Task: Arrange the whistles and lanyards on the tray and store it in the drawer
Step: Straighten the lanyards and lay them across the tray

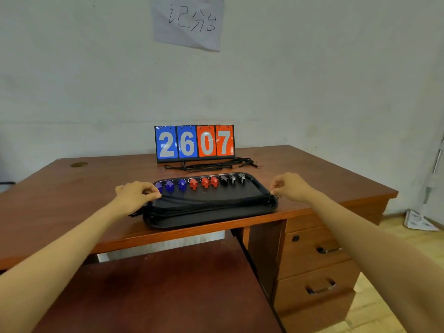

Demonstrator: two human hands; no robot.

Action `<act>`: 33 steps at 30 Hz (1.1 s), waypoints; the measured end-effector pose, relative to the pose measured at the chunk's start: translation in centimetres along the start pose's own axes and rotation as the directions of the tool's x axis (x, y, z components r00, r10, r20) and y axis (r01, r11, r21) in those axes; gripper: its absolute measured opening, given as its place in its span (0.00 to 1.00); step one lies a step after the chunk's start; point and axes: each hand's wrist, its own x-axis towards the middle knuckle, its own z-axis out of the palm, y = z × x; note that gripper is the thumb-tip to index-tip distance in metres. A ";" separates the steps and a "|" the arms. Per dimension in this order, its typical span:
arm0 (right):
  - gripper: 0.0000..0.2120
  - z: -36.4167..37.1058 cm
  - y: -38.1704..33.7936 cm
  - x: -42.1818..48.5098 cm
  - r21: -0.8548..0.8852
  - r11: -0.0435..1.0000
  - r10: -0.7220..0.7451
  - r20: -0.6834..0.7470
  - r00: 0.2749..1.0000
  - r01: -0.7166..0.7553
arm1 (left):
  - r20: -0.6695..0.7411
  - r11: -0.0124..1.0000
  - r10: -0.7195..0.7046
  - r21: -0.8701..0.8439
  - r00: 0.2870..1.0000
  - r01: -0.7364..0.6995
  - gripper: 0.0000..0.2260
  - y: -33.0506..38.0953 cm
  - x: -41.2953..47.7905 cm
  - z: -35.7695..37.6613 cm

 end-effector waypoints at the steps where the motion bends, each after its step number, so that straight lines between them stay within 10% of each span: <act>1: 0.10 0.3 0.1 -0.1 0.006 1.000 0.003 0.003 1.000 -0.003 | 0.001 1.000 -0.004 0.013 1.000 0.004 0.07 0.0 -0.2 -0.1; 21: 0.14 2.5 -1.3 0.3 -0.326 0.930 -0.139 0.111 0.984 0.168 | 0.222 0.986 0.143 0.057 0.964 -0.160 0.17 1.5 -1.8 0.6; 33: 0.15 1.0 -2.4 4.7 -0.045 0.988 -0.153 -0.064 0.986 0.150 | 0.091 0.963 0.269 0.001 0.959 -0.270 0.17 8.2 4.0 0.6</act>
